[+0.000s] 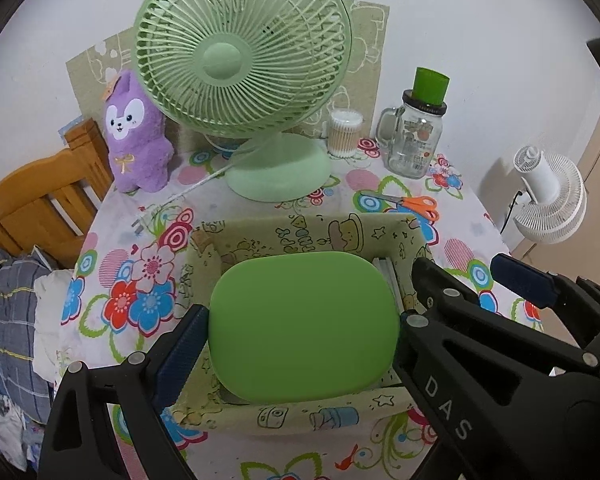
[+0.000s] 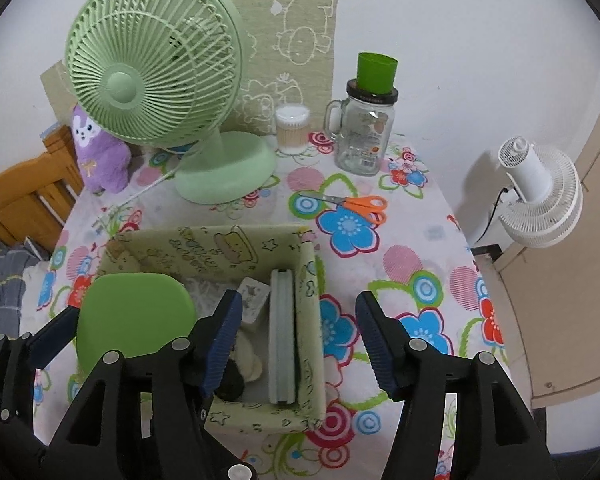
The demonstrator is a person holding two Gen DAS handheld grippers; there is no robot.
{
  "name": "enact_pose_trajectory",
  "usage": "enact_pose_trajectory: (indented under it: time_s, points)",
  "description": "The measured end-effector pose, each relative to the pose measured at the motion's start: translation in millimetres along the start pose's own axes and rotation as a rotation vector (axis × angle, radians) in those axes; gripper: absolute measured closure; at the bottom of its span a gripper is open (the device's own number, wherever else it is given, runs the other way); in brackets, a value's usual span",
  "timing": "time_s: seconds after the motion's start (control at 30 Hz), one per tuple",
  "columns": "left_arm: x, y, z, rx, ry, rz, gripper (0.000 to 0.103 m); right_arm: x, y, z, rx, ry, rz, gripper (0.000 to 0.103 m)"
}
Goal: Organize rigid objects
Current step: 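Open the right tool to drop the black plug into the fabric box, then lower the green case into the fabric box and open the left tool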
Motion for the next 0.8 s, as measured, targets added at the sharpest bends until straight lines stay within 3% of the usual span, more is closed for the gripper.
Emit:
enact_pose_trajectory:
  time_s: [0.17, 0.4, 0.8]
  points:
    - [2.2, -0.9, -13.1, -0.022, -0.008, 0.023, 0.008, 7.4, -0.1, -11.9, -0.015, -0.023, 0.002, 0.028]
    - [5.4, -5.3, -33.1, -0.067, -0.004, 0.031, 0.008, 12.2, -4.6, -25.9, -0.049, -0.058, -0.005, 0.026]
    - [-1.9, -20.9, -58.0, -0.149, 0.024, 0.038, 0.008, 6.8, -19.6, -56.0, -0.131, -0.037, -0.023, 0.02]
Point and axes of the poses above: each gripper's, at about its wrist camera, not at the fingertips, and z roughly against the way its jaws point, x to its right, y to its top, the point moved 3 cm from there along -z, roughly the way its jaws point, and after that the axes turned 14 degrees about x, right-handed, at the moved point
